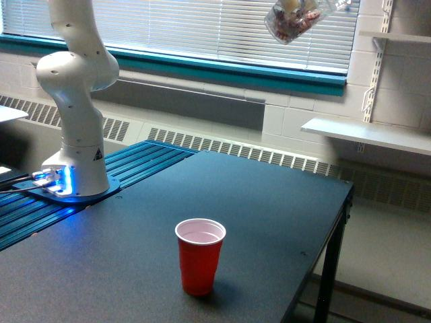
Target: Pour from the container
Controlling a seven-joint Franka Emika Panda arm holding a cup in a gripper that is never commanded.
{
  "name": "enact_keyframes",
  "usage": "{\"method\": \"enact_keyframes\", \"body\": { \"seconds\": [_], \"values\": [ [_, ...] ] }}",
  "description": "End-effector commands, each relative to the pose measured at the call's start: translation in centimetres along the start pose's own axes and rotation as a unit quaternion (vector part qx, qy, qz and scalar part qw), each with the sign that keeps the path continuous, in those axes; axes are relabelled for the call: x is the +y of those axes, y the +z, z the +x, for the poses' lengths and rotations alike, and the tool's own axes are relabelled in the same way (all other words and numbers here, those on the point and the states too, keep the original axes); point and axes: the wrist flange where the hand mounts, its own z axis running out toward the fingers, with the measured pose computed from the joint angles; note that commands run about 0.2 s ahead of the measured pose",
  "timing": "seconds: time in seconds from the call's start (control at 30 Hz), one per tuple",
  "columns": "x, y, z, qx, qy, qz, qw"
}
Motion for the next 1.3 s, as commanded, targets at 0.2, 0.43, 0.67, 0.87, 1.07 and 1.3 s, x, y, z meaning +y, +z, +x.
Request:
{"method": "enact_keyframes", "body": {
  "seconds": [0.2,0.43,0.67,0.87,1.07,1.3],
  "values": [
    [3.6,4.0,-2.5,-0.046,-0.006,-0.049,0.9977],
    [9.0,3.9,-2.9,-0.062,0.038,-0.091,0.9932],
    [14.7,2.5,-4.0,-0.063,0.075,-0.142,0.9851],
    [19.2,1.8,-4.9,-0.065,0.109,-0.178,0.9758],
    [22.5,1.9,-5.7,-0.071,0.133,-0.200,0.9680],
    [25.0,3.3,-6.6,-0.086,0.142,-0.221,0.9611]
  ]
}}
